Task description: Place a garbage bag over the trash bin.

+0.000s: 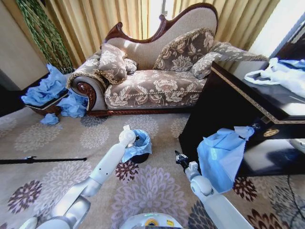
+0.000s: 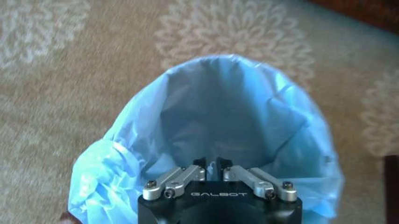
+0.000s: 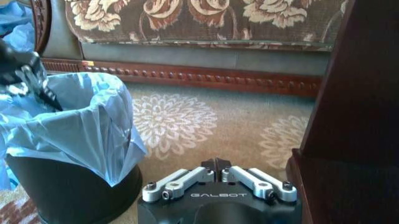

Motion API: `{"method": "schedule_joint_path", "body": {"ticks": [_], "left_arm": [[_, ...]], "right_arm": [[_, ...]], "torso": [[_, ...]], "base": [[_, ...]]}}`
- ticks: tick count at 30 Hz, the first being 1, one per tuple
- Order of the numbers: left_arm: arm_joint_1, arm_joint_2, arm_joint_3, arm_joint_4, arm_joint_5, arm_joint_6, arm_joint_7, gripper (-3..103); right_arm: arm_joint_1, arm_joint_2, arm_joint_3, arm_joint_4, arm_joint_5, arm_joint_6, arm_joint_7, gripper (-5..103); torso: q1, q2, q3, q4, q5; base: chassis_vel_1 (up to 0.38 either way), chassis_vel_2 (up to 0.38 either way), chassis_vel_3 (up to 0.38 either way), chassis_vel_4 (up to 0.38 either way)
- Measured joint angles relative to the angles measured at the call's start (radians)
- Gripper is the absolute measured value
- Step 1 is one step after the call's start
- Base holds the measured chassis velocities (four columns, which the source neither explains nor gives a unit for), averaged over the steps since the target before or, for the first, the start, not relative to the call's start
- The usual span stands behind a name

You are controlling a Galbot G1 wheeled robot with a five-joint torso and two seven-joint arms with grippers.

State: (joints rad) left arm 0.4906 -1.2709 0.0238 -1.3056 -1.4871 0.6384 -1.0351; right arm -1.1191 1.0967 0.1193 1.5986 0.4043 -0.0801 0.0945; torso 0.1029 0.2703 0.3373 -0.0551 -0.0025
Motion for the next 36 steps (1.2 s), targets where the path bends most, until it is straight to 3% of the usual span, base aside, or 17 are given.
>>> {"method": "schedule_joint_path", "body": {"ticks": [3, 11, 27, 36], "left_arm": [[-0.009, -0.017, 0.008, 0.057, 0.004, -0.006, 0.003, 2], [-0.033, -0.053, 0.011, 0.153, 0.052, -0.029, 0.048, 0], [-0.059, -0.086, -0.002, 0.252, 0.103, -0.066, 0.062, 0], [-0.087, -0.12, -0.006, 0.342, 0.142, -0.081, 0.107, 0]], "right_arm": [[0.004, 0.003, -0.002, -0.003, 0.0, 0.001, 0.002, 0], [0.003, 0.007, -0.002, -0.012, -0.007, 0.008, 0.003, 0], [-0.004, 0.015, -0.016, -0.014, -0.016, 0.019, 0.013, 0], [-0.004, 0.02, -0.035, -0.016, -0.026, 0.025, 0.012, 0]], "torso": [[0.0, 0.0, 0.0, 0.0002, -0.0001], [0.0, 0.0, 0.0, 0.0003, -0.0001], [0.0, 0.0, 0.0, 0.0004, -0.0001], [0.0, 0.0, 0.0, 0.0001, -0.0001]], "base": [[0.0, 0.0, 0.0, 0.0], [0.0, 0.0, 0.0, 0.0], [0.0, 0.0, 0.0, 0.0], [0.0, 0.0, 0.0, 0.0]]}}
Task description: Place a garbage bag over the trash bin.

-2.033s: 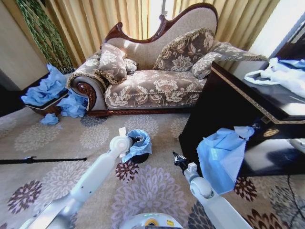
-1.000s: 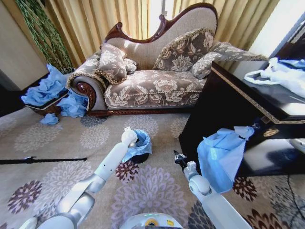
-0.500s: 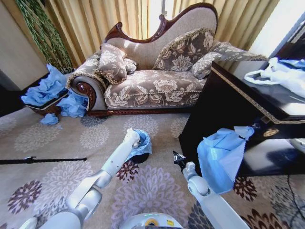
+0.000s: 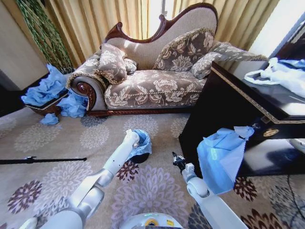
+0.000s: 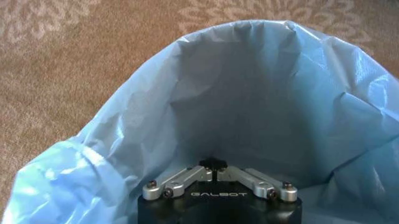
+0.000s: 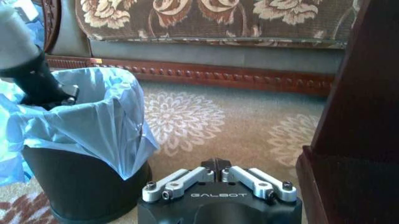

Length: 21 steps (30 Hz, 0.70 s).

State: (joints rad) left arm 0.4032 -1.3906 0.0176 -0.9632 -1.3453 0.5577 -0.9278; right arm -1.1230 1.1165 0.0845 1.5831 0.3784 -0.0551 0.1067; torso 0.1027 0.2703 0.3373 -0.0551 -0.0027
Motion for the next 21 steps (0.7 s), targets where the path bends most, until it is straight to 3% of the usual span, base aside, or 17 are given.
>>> {"method": "schedule_joint_path", "body": {"ticks": [9, 21], "left_arm": [[-0.014, -0.007, -0.011, 0.072, 0.041, -0.013, 0.046, 0], [-0.016, -0.008, -0.012, 0.08, 0.069, -0.026, 0.089, 0]], "right_arm": [[0.031, 0.004, -0.044, -0.023, -0.001, 0.007, -0.001, 0], [0.05, 0.02, -0.086, -0.038, -0.012, 0.019, -0.007, 0]], "torso": [[0.0, 0.0, 0.0, 0.0, 0.0001], [0.0, 0.0, 0.0, 0.0001, 0.0]], "base": [[0.0, 0.0, 0.0, 0.0], [0.0, 0.0, 0.0, 0.0]]}}
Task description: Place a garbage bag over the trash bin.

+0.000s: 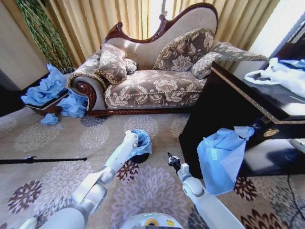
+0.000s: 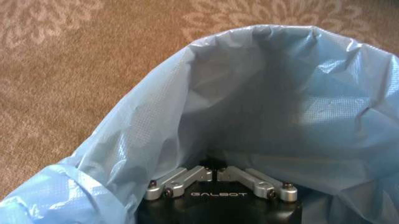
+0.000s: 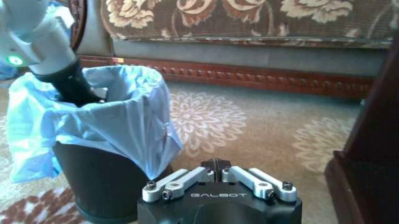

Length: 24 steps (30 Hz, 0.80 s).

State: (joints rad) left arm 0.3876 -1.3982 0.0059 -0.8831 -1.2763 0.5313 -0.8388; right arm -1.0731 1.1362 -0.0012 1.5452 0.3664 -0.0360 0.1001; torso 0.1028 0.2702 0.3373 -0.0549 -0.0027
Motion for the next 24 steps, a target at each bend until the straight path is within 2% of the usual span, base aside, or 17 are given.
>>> {"method": "schedule_joint_path", "body": {"ticks": [8, 11, 24], "left_arm": [[-0.006, -0.024, 0.001, 0.039, 0.02, -0.013, 0.036, 0], [-0.014, -0.044, 0.0, 0.077, 0.041, -0.031, 0.067, 0], [-0.018, -0.065, -0.001, 0.156, 0.088, -0.041, 0.104, 0]], "right_arm": [[0.001, 0.008, -0.006, 0.001, -0.007, 0.003, 0.0, 0], [-0.006, 0.007, 0.0, 0.004, -0.009, 0.004, 0.0, 0], [-0.018, 0.002, 0.006, 0.022, -0.01, 0.007, 0.0, 0]], "torso": [[0.0, 0.0, 0.0, 0.0, 0.0], [0.0, 0.0, 0.0, 0.0, 0.0], [0.0, 0.0, 0.0, 0.0, 0.0]], "base": [[0.0, 0.0, 0.0, 0.0], [0.0, 0.0, 0.0, 0.0], [0.0, 0.0, 0.0, 0.0]]}}
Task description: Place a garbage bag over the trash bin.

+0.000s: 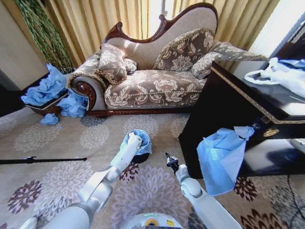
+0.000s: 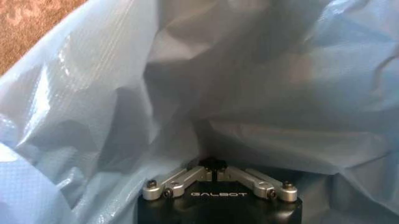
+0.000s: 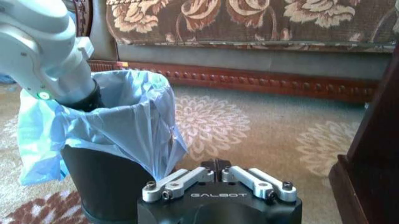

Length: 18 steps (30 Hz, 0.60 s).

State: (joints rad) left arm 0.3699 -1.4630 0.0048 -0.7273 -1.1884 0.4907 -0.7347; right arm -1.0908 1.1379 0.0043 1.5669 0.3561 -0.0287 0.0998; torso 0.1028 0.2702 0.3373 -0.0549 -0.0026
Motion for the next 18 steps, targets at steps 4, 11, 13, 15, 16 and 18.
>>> {"method": "schedule_joint_path", "body": {"ticks": [4, 11, 13, 15, 16, 18], "left_arm": [[0.0, -0.002, -0.001, 0.026, 0.014, -0.003, 0.014, 0], [0.004, -0.004, -0.003, 0.042, 0.028, -0.009, 0.028, 0], [0.005, -0.002, -0.003, 0.045, 0.03, -0.01, 0.029, 0], [0.005, -0.001, -0.003, 0.049, 0.03, -0.009, 0.028, 0], [0.005, -0.001, -0.003, 0.049, 0.03, -0.009, 0.028, 0], [0.007, 0.001, -0.003, 0.049, 0.03, -0.008, 0.026, 0]], "right_arm": [[0.001, 0.001, -0.01, 0.001, 0.0, 0.0, 0.0, 0], [0.004, 0.004, -0.024, 0.001, 0.0, 0.0, 0.003, 0], [0.004, 0.006, -0.029, 0.002, -0.001, 0.0, 0.005, 0], [0.005, 0.009, -0.032, 0.003, -0.003, -0.001, 0.007, 0], [0.005, 0.009, -0.032, 0.003, -0.003, -0.001, 0.007, 0], [0.005, 0.011, -0.034, 0.003, -0.005, -0.001, 0.009, 0]], "torso": [[0.0, 0.0, 0.0, 0.0, 0.0], [0.0, 0.0, 0.0, -0.0001, 0.0], [0.0, 0.0, 0.0, 0.0, 0.0], [0.0, 0.0, 0.0, 0.0, 0.0], [0.0, 0.0, 0.0, 0.0, 0.0], [0.0, 0.0, 0.0, -0.0001, 0.0]], "base": [[0.0, 0.0, 0.0, 0.0], [0.0, 0.0, 0.0, 0.0], [0.0, 0.0, 0.0, 0.0], [0.0, 0.0, 0.0, 0.0], [0.0, 0.0, 0.0, 0.0], [0.0, 0.0, 0.0, 0.0]]}}
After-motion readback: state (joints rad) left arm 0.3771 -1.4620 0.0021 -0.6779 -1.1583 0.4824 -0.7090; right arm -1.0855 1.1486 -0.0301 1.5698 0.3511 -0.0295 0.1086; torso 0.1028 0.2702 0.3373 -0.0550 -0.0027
